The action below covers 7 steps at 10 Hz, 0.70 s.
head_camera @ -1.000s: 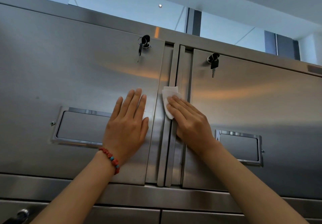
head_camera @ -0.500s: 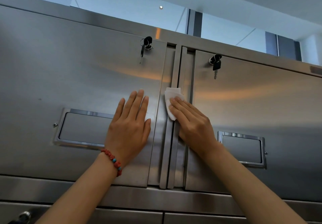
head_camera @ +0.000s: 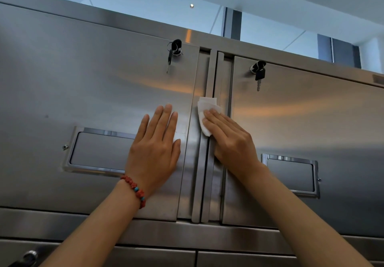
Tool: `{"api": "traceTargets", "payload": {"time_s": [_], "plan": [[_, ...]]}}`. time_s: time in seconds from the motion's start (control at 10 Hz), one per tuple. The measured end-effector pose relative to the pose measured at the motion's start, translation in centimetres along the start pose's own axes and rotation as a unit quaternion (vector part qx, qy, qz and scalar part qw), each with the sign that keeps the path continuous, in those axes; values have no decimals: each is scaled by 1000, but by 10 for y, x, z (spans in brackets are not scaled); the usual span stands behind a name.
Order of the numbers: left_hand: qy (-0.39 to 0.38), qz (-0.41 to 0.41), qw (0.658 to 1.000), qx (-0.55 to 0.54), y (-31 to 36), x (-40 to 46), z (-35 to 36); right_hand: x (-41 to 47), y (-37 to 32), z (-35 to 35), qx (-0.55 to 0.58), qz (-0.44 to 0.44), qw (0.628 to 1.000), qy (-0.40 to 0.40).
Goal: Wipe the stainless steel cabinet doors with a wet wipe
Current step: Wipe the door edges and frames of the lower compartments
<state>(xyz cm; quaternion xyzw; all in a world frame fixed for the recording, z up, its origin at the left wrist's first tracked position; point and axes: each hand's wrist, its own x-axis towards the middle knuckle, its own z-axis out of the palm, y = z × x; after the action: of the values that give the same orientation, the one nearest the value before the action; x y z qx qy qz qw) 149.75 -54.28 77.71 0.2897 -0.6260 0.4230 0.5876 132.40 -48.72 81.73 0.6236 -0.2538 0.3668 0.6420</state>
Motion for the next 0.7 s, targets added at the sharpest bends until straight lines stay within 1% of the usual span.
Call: {"api": "traceTargets", "payload": {"time_s": [0.3,0.5,0.6,0.7], "plan": [[-6,0,1000,5,0,1,1,-21,-15,-7,9,-9,1000,-27],[-14,-2,1000,6,0,0,-1,-13,-10,-8,1,-17,1000,-16],[-7,0,1000,2,0,0,-1,-2,-8,-3,0,13,1000,1],[-4,1,1000,-1,0,0,0,-5,-12,1,4,20,1000,6]]}}
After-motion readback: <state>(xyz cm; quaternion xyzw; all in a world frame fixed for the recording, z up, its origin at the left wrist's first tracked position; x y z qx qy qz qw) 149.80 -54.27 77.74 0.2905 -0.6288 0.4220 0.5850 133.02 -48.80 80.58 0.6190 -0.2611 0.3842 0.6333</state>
